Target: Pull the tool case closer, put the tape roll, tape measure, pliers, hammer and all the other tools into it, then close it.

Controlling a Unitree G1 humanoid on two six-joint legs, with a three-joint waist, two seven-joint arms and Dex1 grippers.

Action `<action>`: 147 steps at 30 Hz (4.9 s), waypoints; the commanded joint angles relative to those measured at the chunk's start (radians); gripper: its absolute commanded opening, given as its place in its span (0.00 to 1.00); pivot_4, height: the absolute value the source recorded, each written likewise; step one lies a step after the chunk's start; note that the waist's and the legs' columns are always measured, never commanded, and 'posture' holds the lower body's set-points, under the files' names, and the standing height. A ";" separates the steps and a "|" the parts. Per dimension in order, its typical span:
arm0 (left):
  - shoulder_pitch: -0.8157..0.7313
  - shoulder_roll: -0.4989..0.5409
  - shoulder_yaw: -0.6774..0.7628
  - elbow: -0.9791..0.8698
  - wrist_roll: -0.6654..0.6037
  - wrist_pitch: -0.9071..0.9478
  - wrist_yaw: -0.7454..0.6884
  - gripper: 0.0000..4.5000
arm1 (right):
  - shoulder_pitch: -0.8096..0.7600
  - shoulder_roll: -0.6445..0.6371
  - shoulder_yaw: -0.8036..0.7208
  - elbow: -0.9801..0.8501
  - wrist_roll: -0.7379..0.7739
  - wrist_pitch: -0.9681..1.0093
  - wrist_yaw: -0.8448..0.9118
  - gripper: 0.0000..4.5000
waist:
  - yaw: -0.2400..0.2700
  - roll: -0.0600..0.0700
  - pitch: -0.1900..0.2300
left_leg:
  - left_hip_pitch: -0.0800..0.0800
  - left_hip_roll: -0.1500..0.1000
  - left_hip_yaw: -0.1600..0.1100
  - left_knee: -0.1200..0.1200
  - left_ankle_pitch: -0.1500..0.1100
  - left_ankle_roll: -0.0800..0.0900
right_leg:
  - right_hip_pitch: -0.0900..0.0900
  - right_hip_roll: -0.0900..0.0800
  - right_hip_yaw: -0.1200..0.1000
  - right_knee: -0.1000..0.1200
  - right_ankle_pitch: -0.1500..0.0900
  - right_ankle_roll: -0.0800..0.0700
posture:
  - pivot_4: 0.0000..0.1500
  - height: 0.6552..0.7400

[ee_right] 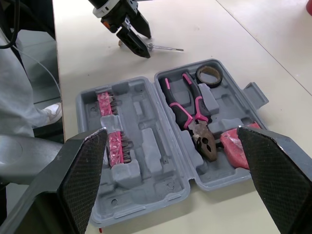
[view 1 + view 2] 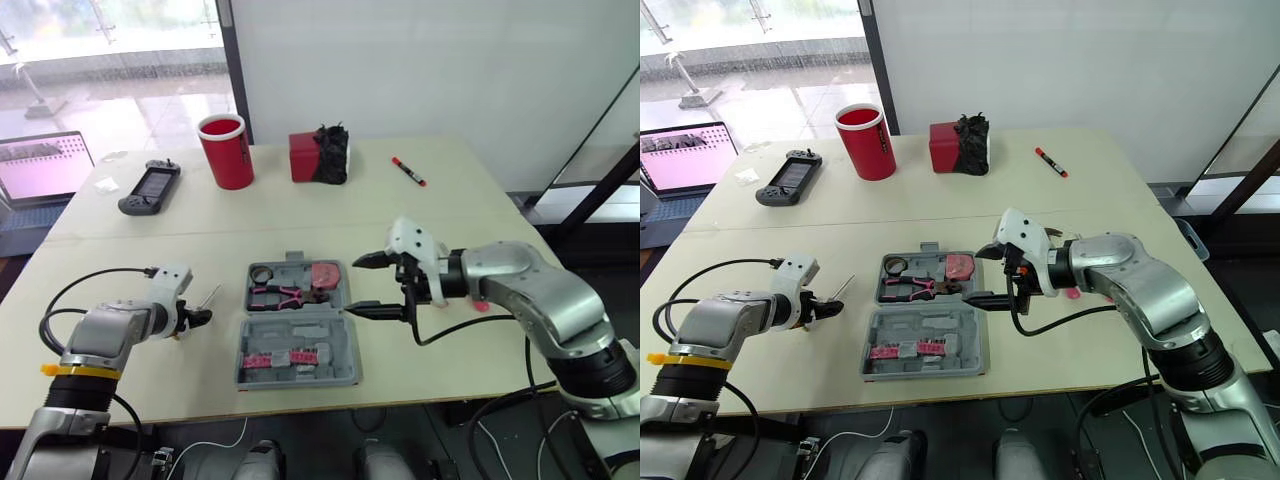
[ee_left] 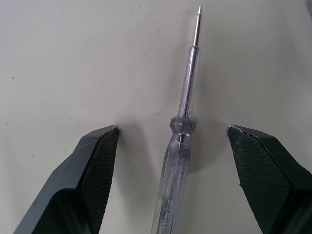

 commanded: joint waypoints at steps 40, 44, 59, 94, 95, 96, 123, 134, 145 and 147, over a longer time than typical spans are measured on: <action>-0.582 -0.027 -0.656 -0.029 0.199 -0.338 -0.739 0.01 | 0.321 -0.151 -0.284 -0.314 0.194 0.112 -0.121 1.00 | -0.003 -0.004 0.004 | -0.003 0.000 0.000 0.002 0.000 0.000 | 0.000 0.001 0.000 0.000 -0.001 0.001 | 1.00 1.00; -0.602 -0.030 -0.730 0.028 0.286 -0.417 -0.786 0.01 | 0.330 -0.132 -0.285 -0.344 0.207 0.128 -0.185 1.00 | -0.001 -0.003 0.004 | -0.002 0.000 0.000 0.002 0.000 0.000 | 0.000 0.001 0.000 0.000 -0.001 0.001 | 1.00 1.00; -0.567 -0.040 -0.799 0.058 0.467 -0.428 -0.868 0.01 | 0.325 -0.122 -0.238 -0.346 0.222 0.127 -0.242 1.00 | -0.001 -0.004 0.004 | -0.003 0.000 0.000 0.002 0.000 0.000 | 0.000 0.001 0.000 0.000 -0.001 0.001 | 1.00 1.00; -0.567 -0.114 -0.770 0.170 0.560 -0.483 -0.869 0.01 | 0.297 -0.136 -0.171 -0.303 0.221 0.132 -0.221 1.00 | -0.001 -0.004 0.004 | -0.002 0.000 0.000 0.014 -0.005 0.010 | 0.006 0.002 -0.001 0.001 -0.001 0.002 | 1.00 1.00; -0.565 -0.111 -0.774 0.162 0.558 -0.483 -0.879 0.01 | 0.296 -0.137 -0.170 -0.302 0.221 0.132 -0.221 1.00 | -0.001 -0.004 0.004 | -0.002 0.000 0.000 0.014 -0.005 0.010 | 0.006 0.002 -0.001 0.001 -0.001 0.002 | 1.00 1.00; -0.563 -0.109 -0.777 0.155 0.560 -0.486 -0.885 0.01 | 0.294 -0.137 -0.168 -0.300 0.221 0.132 -0.221 1.00 | -0.002 -0.004 0.004 | -0.002 0.000 0.000 0.014 -0.005 0.010 | 0.006 0.002 -0.001 0.001 -0.001 0.002 | 1.00 1.00; -0.524 -0.141 -0.786 0.018 0.584 -0.295 -0.956 0.01 | 0.279 -0.123 -0.134 -0.280 0.191 0.119 -0.226 1.00 | 0.001 -0.004 0.004 | -0.002 0.000 0.000 0.014 -0.006 0.010 | 0.006 0.002 -0.001 0.001 -0.002 0.002 | 1.00 1.00; -0.556 -0.158 -0.782 0.030 0.581 -0.260 -0.953 0.01 | 0.274 -0.120 -0.123 -0.267 0.179 0.108 -0.226 1.00 | 0.001 -0.004 0.004 | -0.003 0.000 0.000 0.014 -0.006 0.010 | 0.006 0.002 -0.001 0.001 -0.002 0.003 | 1.00 1.00; -0.547 -0.153 -0.786 0.017 0.585 -0.259 -0.948 0.01 | 0.270 -0.117 -0.115 -0.263 0.168 0.102 -0.220 1.00 | 0.000 -0.004 0.004 | -0.003 0.000 0.000 0.014 -0.006 0.010 | 0.006 0.002 -0.001 0.001 -0.002 0.003 | 1.00 1.00; -0.550 -0.152 -0.783 0.027 0.587 -0.259 -0.941 0.01 | 0.269 -0.118 -0.114 -0.259 0.166 0.100 -0.217 1.00 | 0.000 -0.004 0.004 | -0.003 0.000 0.000 0.014 -0.006 0.010 | 0.006 0.002 -0.001 0.001 -0.002 0.003 | 1.00 1.00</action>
